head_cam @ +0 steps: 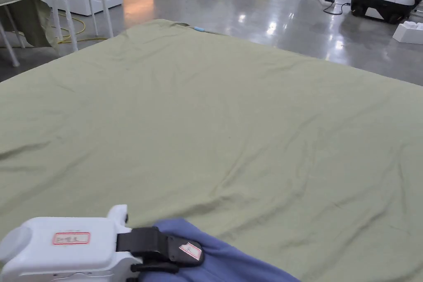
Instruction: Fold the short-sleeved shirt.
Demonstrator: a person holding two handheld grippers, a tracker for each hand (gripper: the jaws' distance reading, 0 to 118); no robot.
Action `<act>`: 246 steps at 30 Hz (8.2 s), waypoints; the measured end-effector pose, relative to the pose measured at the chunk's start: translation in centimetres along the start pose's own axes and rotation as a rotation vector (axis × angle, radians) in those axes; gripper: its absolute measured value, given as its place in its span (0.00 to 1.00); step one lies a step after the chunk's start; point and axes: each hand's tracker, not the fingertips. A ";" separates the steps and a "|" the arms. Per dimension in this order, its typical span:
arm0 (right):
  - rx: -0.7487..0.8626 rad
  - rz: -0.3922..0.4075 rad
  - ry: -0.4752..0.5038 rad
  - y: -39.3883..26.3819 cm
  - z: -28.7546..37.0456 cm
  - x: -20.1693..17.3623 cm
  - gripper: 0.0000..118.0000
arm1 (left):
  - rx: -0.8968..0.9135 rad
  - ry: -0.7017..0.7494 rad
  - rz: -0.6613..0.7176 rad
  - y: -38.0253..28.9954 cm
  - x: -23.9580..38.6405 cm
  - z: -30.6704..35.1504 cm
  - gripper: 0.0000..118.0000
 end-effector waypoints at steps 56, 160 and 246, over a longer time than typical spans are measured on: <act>0.084 -0.190 0.103 -3.4 -1.1 5.1 0.02 | -0.429 0.317 -0.317 -13.4 5.1 -21.7 0.04; -0.052 -0.107 0.250 -2.1 -6.6 0.7 0.02 | -0.495 0.166 -0.408 -13.2 9.4 -19.0 0.01; -0.330 0.029 0.249 0.6 -17.6 -13.9 0.02 | 0.085 1.126 -0.515 17.6 7.3 21.6 0.63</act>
